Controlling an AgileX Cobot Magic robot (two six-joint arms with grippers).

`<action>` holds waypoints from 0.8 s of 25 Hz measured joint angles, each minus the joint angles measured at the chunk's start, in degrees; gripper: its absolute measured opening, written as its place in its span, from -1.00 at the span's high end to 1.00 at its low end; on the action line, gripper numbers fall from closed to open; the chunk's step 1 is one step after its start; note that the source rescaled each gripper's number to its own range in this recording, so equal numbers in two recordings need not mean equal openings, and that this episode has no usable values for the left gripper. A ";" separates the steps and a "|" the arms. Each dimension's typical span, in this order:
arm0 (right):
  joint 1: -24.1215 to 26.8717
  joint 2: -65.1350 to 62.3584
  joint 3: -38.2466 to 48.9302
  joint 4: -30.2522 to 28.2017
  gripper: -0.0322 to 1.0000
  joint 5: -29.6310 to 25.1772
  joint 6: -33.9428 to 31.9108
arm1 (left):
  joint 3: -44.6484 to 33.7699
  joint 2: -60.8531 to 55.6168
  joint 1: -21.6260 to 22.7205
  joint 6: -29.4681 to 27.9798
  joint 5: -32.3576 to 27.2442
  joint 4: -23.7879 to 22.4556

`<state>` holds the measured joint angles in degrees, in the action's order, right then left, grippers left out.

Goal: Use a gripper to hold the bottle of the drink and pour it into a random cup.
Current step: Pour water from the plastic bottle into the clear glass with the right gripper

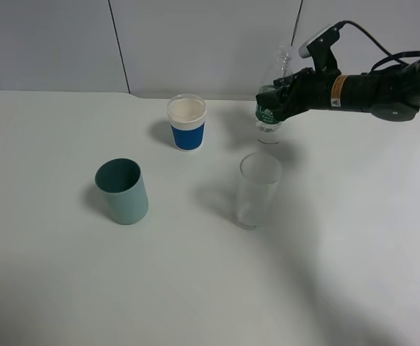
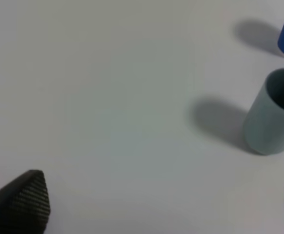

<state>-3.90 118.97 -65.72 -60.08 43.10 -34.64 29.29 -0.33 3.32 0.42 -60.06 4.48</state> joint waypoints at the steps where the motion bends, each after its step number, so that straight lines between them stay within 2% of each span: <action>1: 0.00 -2.27 0.00 -0.83 0.92 -0.47 -0.18 | 0.00 0.00 0.00 0.00 0.00 0.00; 12: -1.92 -8.16 0.00 -8.17 0.92 -10.63 -0.40 | 0.00 0.00 0.00 0.00 0.00 -0.05; 20: -6.08 -8.22 -0.05 -15.18 0.92 -13.71 0.71 | 0.00 0.00 0.00 0.00 0.00 -0.10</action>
<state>-9.98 110.75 -65.77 -75.26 29.39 -33.93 29.29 -0.33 3.32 0.42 -60.06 4.38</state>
